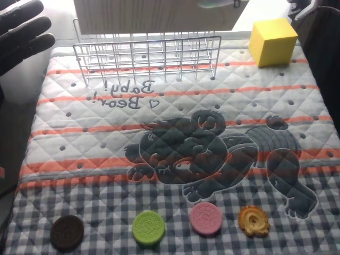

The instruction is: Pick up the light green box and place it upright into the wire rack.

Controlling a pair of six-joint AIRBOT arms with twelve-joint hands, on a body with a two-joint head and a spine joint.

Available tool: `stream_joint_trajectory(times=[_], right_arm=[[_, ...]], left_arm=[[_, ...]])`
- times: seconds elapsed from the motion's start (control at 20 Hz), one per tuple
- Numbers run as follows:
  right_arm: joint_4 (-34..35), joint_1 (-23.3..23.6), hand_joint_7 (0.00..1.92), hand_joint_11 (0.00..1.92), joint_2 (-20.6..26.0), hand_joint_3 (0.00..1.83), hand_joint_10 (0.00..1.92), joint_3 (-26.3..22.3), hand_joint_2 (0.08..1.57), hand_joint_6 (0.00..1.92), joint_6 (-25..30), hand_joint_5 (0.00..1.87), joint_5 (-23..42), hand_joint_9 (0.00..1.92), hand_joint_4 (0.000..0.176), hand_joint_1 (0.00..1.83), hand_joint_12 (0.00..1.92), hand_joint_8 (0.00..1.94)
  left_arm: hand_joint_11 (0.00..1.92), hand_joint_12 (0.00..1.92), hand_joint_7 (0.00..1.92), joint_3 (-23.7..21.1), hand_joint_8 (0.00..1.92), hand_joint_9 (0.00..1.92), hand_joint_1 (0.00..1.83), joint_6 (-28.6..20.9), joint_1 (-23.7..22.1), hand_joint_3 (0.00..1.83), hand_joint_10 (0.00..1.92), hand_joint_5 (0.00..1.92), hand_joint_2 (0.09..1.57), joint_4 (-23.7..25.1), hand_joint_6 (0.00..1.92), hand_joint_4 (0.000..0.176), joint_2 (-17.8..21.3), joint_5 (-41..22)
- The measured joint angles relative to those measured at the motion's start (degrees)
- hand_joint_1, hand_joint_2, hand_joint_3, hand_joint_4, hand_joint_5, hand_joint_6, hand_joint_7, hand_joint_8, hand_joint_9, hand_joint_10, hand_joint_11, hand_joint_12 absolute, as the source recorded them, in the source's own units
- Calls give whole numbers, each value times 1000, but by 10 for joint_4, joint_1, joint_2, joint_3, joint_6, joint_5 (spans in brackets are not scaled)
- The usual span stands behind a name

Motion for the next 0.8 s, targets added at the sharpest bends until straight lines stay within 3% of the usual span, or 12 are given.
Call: stream_joint_trajectory(times=[0.15,0.25,0.3,0.35,0.4,0.45,0.55,0.65,0.8], right_arm=[[8,0,1223,1399,-4,0,0,5,1070,973,0,960,-6,1568,0,1264,709,649],[8,0,1227,1360,-6,1,4,9,1072,975,0,945,-6,1561,0,1267,694,654],[8,0,1254,1344,-9,0,3,13,1063,942,0,972,-9,1560,0,1269,645,598],[8,0,1254,1344,-9,0,3,14,1063,942,0,972,-12,1560,0,1269,645,598],[8,0,1301,1409,-9,0,2,14,1051,905,0,992,-16,1563,0,1275,561,510],[8,-1,1307,1419,-10,0,0,14,1051,901,0,988,-18,1556,0,1277,553,504],[8,-1,1339,1435,-14,0,2,18,1044,889,0,991,-20,1559,0,1282,545,445],[8,-3,1355,1453,-19,0,4,18,1040,881,0,1002,-19,1568,0,1283,540,404],[8,-12,1353,1469,-24,1,5,19,1042,905,0,997,-21,1550,0,1279,422,389]], left_arm=[[183,723,366,1,0,405,769,0,0,1,0,583,935,2,0,55,-3,2],[165,726,370,1,1,396,782,0,0,1,0,594,936,1,4,26,-3,2],[172,730,371,1,1,400,782,0,0,2,2,588,938,1,1,50,-3,2],[172,730,371,1,1,400,782,0,-1,2,2,588,938,1,1,50,-3,1],[186,734,375,1,2,410,788,0,-1,0,6,574,934,2,0,65,-3,1],[170,725,371,1,0,400,783,0,-3,1,1,576,937,3,2,65,-3,2],[174,727,375,1,1,403,753,0,-6,2,2,593,938,5,7,35,-3,2],[200,738,382,1,4,418,766,0,-6,0,8,600,934,5,8,36,-3,0],[189,730,378,1,2,411,758,0,-7,0,4,592,931,5,2,57,-3,-2]])
